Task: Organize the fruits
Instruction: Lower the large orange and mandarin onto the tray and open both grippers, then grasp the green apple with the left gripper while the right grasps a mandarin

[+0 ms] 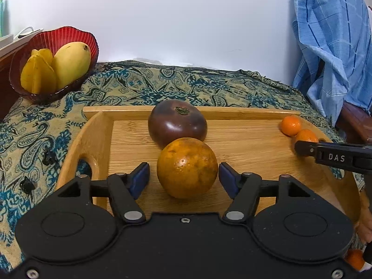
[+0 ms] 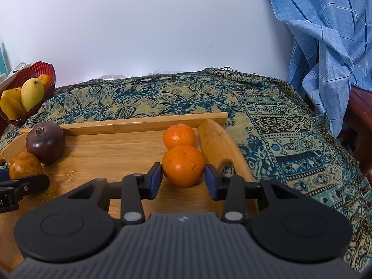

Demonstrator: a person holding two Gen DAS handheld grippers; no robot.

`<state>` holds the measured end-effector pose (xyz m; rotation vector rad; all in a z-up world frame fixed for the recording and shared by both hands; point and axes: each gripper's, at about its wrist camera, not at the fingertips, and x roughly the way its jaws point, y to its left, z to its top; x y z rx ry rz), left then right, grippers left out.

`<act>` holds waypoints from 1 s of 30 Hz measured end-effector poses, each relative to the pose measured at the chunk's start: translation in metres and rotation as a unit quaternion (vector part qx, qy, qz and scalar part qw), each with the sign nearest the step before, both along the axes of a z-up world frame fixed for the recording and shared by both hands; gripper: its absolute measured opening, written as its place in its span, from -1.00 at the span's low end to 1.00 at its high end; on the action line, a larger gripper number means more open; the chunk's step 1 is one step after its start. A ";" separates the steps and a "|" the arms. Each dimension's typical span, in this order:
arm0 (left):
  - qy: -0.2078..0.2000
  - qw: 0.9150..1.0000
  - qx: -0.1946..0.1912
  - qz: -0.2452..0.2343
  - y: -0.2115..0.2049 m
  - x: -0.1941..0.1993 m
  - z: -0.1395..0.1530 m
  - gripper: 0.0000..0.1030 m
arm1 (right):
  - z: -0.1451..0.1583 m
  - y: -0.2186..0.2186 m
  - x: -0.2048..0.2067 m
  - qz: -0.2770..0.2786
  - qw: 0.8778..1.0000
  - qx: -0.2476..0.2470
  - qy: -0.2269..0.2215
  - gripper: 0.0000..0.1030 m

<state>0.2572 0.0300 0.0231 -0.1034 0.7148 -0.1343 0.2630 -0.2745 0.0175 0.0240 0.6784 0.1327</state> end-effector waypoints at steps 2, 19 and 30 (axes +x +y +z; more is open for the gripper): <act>-0.001 1.000 0.003 0.000 -0.001 -0.001 0.000 0.21 | 0.000 0.001 -0.001 0.001 1.000 -0.006 -0.002 -0.15; -0.005 1.000 -0.011 -0.011 -0.002 -0.011 0.006 0.89 | 0.005 -0.005 -0.008 0.005 1.000 0.009 0.007 0.39; -0.009 1.000 -0.007 -0.018 -0.006 -0.043 0.011 0.94 | 0.014 -0.013 -0.040 0.020 0.999 0.032 -0.015 0.63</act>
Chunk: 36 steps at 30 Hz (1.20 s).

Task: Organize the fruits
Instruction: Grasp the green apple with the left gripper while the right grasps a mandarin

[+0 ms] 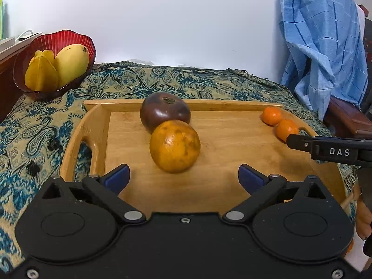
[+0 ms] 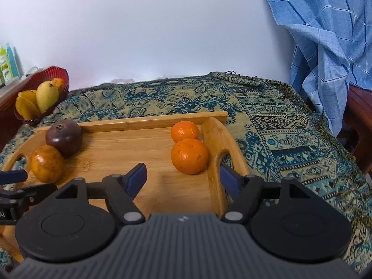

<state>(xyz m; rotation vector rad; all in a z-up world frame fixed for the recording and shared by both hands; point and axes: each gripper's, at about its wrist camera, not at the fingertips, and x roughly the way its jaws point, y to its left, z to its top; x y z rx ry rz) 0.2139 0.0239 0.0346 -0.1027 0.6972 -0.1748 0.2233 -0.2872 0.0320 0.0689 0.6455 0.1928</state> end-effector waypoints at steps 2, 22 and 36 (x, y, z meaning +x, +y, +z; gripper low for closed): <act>-0.003 1.000 -0.001 0.001 -0.001 -0.009 0.003 0.94 | 0.001 -0.003 -0.012 0.003 1.000 0.011 -0.006 0.65; -0.039 0.999 0.003 -0.010 -0.028 -0.145 0.017 1.00 | -0.018 -0.038 -0.149 0.018 0.994 0.015 -0.104 0.73; -0.053 0.998 0.019 0.018 -0.043 -0.210 -0.005 0.87 | -0.039 -0.026 -0.198 0.015 0.994 -0.020 -0.109 0.55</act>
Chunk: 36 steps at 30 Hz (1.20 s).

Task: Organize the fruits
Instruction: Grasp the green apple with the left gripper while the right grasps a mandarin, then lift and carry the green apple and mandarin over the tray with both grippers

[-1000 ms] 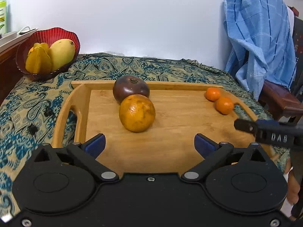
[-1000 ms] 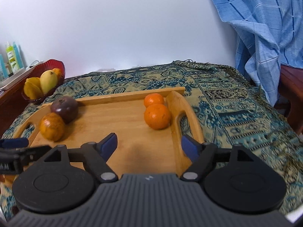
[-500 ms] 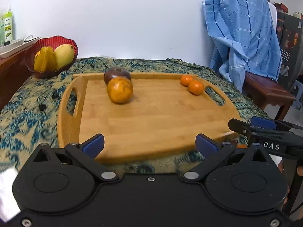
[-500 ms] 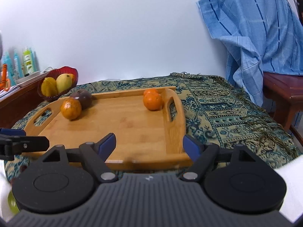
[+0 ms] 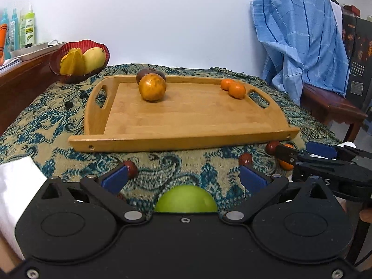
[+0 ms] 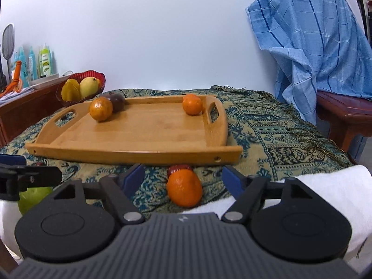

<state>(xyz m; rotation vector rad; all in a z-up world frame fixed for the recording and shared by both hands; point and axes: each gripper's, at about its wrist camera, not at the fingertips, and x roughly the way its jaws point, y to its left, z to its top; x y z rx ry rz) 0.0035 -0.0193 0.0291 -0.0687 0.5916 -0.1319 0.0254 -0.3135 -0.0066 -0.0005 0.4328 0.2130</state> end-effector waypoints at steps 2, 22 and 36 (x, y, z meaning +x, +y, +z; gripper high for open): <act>-0.001 1.000 -0.002 -0.007 -0.003 -0.007 -0.001 0.69 | -0.002 0.004 -0.003 -0.002 1.000 -0.009 0.000 0.51; 0.014 0.999 0.039 -0.009 -0.009 -0.021 -0.019 0.10 | -0.013 0.016 0.005 -0.020 0.999 -0.031 0.030 0.02; 0.028 0.999 0.036 -0.016 -0.007 -0.014 -0.026 0.10 | -0.016 0.016 0.009 -0.024 0.998 -0.032 0.041 -0.01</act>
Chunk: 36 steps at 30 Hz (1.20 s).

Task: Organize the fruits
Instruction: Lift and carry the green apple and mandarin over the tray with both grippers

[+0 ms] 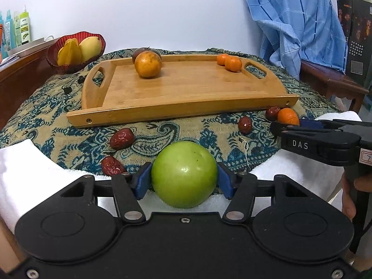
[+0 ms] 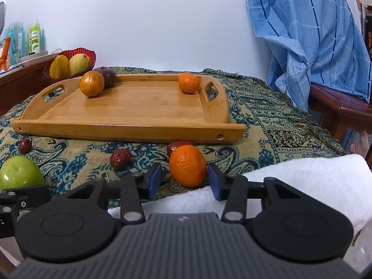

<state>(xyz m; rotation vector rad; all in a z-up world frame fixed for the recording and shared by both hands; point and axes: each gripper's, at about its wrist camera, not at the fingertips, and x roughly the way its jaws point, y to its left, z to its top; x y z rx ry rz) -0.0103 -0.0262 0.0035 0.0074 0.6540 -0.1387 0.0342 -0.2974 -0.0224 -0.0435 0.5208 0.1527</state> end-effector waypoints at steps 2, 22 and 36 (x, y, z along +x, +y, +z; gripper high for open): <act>0.000 1.000 0.001 -0.002 0.000 0.000 0.000 0.09 | 0.000 -0.001 0.002 -0.001 1.000 0.004 0.004 -0.03; -0.021 1.000 -0.005 0.008 -0.001 0.002 0.016 0.08 | 0.011 -0.005 -0.004 -0.033 0.999 0.007 -0.036 -0.29; -0.030 0.999 -0.012 0.001 0.007 0.055 0.054 0.08 | 0.040 -0.003 0.017 -0.019 0.996 0.010 -0.085 -0.29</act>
